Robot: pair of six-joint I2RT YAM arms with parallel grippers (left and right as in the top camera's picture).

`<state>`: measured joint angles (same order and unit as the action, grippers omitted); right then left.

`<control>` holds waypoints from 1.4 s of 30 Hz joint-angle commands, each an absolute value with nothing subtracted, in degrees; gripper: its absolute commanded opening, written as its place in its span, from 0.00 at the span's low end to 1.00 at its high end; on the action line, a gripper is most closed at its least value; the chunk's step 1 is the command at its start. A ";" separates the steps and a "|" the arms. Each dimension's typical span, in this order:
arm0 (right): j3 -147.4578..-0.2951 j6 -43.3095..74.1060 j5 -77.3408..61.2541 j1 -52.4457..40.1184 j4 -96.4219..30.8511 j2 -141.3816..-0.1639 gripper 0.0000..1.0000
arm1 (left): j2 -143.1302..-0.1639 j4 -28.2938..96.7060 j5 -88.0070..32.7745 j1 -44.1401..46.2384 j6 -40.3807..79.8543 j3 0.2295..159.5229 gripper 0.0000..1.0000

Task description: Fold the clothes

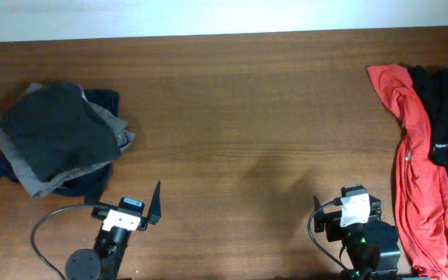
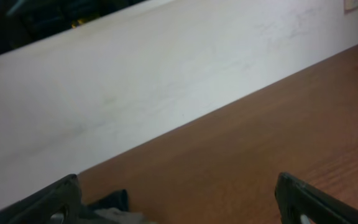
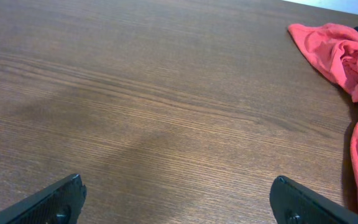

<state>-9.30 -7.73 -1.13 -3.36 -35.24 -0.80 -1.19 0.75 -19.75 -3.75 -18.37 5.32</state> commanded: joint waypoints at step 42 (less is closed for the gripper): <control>-8.95 -8.14 -1.43 -2.92 -35.11 -0.36 0.99 | -0.51 3.25 -16.71 -1.02 -17.39 0.54 0.99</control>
